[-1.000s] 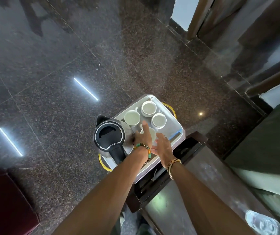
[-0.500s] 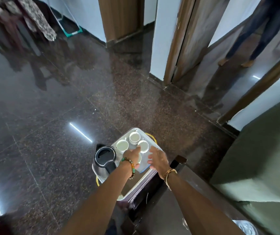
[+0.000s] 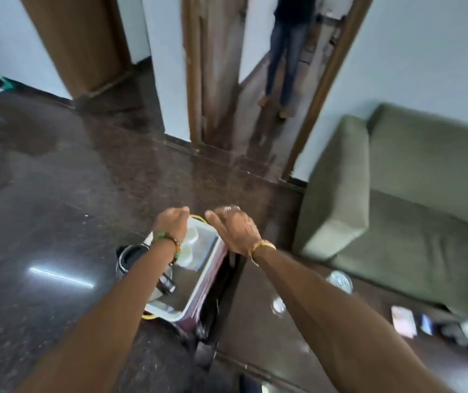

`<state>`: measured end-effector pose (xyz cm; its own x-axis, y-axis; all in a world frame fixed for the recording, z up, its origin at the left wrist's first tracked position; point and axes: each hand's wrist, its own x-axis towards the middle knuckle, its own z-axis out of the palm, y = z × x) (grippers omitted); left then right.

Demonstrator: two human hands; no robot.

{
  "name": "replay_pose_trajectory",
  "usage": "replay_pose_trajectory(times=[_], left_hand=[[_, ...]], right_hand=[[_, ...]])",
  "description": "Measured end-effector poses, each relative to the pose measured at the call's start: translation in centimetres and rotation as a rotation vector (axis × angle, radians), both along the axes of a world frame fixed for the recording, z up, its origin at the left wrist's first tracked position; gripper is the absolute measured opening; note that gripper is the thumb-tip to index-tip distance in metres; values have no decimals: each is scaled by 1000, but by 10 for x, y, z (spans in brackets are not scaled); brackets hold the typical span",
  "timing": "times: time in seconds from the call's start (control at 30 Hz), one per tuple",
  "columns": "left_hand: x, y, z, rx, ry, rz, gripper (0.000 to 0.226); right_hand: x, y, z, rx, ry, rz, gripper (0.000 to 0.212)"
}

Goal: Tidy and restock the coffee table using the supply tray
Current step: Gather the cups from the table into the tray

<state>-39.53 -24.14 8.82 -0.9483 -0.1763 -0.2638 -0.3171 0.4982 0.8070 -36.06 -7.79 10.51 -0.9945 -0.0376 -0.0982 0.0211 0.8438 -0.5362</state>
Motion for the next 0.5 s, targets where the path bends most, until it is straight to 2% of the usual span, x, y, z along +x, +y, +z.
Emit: replay_pose_trajectory(times=[0.1, 0.27, 0.5], left_hand=[[21, -2, -1, -169, 92, -93, 35], [39, 26, 16, -179, 209, -276, 32], [76, 129, 57, -155, 420, -601, 33]], right_hand=[[31, 4, 1, 72, 16, -37, 60], [83, 30, 17, 146, 89, -195, 68], [162, 117, 64, 189, 183, -482, 72]])
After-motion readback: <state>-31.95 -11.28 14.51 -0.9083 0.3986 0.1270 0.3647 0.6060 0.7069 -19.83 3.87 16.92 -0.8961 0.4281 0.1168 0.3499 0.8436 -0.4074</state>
